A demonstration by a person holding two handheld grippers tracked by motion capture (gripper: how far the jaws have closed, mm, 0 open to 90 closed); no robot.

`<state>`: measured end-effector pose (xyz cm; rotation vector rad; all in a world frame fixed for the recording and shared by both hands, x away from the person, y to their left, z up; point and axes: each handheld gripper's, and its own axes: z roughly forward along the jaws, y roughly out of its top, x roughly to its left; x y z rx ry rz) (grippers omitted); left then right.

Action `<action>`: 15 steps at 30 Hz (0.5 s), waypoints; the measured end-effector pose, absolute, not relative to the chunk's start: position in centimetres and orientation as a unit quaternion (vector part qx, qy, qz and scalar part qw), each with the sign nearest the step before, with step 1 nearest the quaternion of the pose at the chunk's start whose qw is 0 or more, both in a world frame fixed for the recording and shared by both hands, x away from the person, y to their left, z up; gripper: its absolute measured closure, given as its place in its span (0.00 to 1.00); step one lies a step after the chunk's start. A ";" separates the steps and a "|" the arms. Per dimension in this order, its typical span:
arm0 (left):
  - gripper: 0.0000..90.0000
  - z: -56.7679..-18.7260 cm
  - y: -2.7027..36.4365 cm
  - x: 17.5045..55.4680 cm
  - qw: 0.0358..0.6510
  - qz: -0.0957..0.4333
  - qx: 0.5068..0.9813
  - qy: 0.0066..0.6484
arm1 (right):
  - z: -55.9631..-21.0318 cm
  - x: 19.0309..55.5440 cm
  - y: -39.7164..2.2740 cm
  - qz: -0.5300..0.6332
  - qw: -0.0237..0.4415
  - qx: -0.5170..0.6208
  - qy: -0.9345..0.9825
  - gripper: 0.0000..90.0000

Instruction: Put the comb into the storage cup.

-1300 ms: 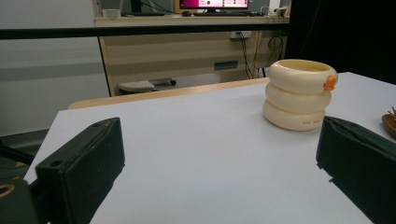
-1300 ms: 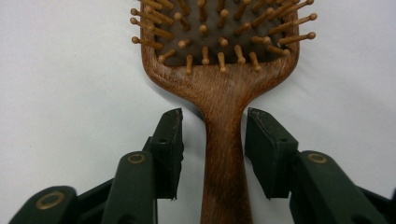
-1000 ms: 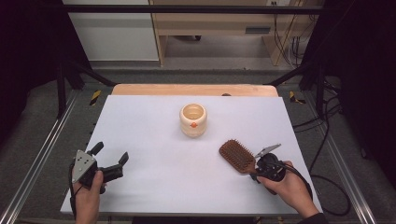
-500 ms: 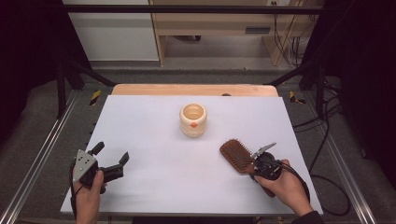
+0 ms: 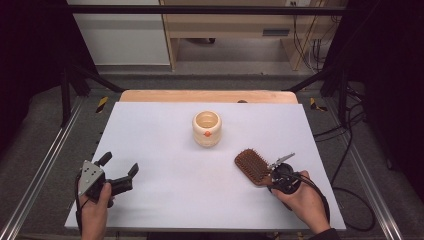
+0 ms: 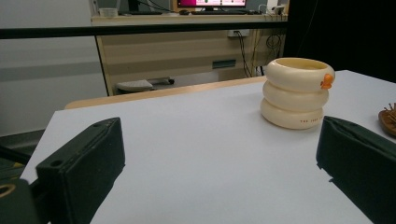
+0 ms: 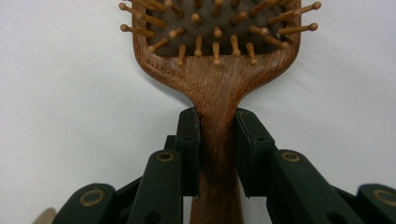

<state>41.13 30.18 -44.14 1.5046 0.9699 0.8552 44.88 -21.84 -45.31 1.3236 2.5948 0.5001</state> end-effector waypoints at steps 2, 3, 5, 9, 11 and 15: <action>0.01 -44.1 30.2 41.1 0.547 0.360 0.635 0.410 | -45.3 44.7 -21.9 0.173 0.095 0.447 0.872 0.81; 0.01 -44.1 30.2 41.1 0.548 0.360 0.634 0.410 | -45.2 44.6 -21.9 0.179 0.100 0.447 0.871 0.81; 0.01 -44.1 30.2 41.1 0.548 0.360 0.634 0.410 | -45.3 44.5 -22.1 0.191 0.108 0.448 0.867 0.81; 0.01 -44.1 30.3 41.1 0.549 0.359 0.634 0.408 | -45.0 44.3 -22.2 0.216 0.121 0.453 0.856 0.81; 0.01 -44.1 30.1 41.1 0.549 0.358 0.636 0.407 | -44.7 44.3 -22.2 0.232 0.129 0.452 0.852 0.81; 0.02 -44.0 29.6 41.0 0.550 0.354 0.641 0.401 | -44.0 44.1 -22.0 0.270 0.147 0.450 0.839 0.81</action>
